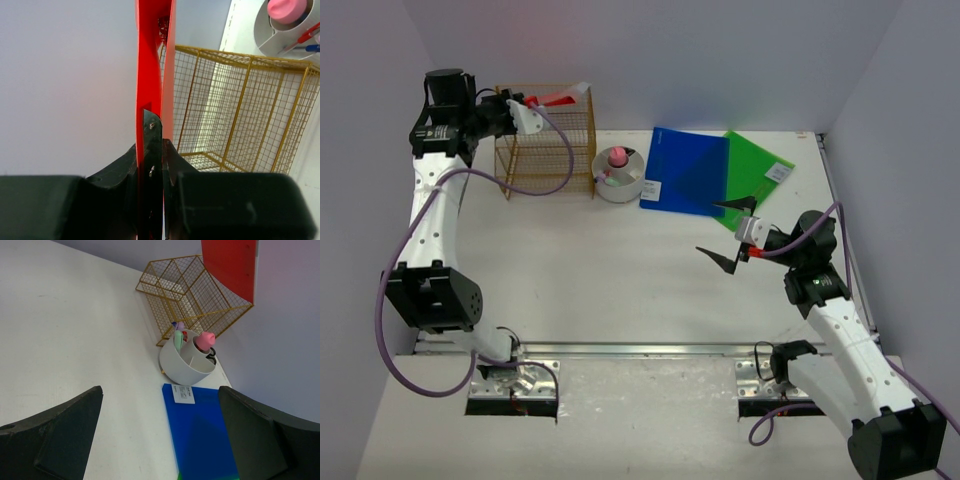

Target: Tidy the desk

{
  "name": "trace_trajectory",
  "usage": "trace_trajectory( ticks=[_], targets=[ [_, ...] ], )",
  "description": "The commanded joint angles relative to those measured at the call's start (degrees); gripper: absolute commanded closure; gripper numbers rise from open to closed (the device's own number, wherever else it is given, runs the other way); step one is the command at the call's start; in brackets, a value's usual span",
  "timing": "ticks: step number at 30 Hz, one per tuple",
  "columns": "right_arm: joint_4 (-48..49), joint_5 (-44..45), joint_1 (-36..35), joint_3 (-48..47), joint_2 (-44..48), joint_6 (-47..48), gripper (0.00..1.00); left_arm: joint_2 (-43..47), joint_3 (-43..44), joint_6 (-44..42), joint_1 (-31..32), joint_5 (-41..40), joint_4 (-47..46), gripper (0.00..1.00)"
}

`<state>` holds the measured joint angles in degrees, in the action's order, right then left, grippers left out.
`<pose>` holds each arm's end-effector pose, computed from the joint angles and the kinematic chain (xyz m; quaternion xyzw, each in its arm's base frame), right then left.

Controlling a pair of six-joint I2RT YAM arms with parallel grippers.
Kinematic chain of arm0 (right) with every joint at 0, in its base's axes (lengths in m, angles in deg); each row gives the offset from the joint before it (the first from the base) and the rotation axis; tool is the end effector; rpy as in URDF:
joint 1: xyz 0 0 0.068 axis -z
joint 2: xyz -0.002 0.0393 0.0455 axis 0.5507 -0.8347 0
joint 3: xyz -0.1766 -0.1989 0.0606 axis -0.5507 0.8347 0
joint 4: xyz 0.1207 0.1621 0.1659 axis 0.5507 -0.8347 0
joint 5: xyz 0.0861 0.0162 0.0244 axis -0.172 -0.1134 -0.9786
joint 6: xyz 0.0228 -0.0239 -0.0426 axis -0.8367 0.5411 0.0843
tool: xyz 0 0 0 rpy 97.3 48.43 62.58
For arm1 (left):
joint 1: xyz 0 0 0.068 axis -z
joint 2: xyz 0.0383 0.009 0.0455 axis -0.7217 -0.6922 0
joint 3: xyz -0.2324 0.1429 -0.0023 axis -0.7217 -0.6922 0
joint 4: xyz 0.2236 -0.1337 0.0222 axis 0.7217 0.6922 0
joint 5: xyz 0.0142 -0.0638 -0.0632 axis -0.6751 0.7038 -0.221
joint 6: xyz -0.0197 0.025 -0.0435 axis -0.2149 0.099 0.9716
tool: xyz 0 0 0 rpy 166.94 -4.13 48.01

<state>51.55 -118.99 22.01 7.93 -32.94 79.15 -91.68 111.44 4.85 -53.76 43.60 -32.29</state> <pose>0.1756 0.0645 0.3032 -0.5054 0.5008 0.2322 0.6632 0.3464 0.0236 0.4400 0.6229 0.5273 0.1579 0.5558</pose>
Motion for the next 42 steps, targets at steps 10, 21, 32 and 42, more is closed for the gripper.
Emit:
trace_trajectory(
  ticks=[10,21,32,42],
  targets=[
    [1.33,-1.08,-0.29,-0.74,-0.5,-0.31,0.02,-1.32,3.81,-3.54,-1.48,-3.46,0.5,1.0],
    [0.74,-0.99,-0.29,-0.95,-0.54,0.4,0.02,-2.37,6.31,-9.34,-1.46,-1.48,8.52,1.0],
    [1.52,-1.42,-0.29,-1.3,-0.98,-0.32,0.02,-2.4,10.35,-9.81,-1.38,-1.97,12.02,1.0],
    [1.23,-1.5,-0.29,-1.21,-0.79,-0.13,0.02,-5.87,14.53,-10.03,-1.31,-2.61,14.46,1.0]
  ],
)
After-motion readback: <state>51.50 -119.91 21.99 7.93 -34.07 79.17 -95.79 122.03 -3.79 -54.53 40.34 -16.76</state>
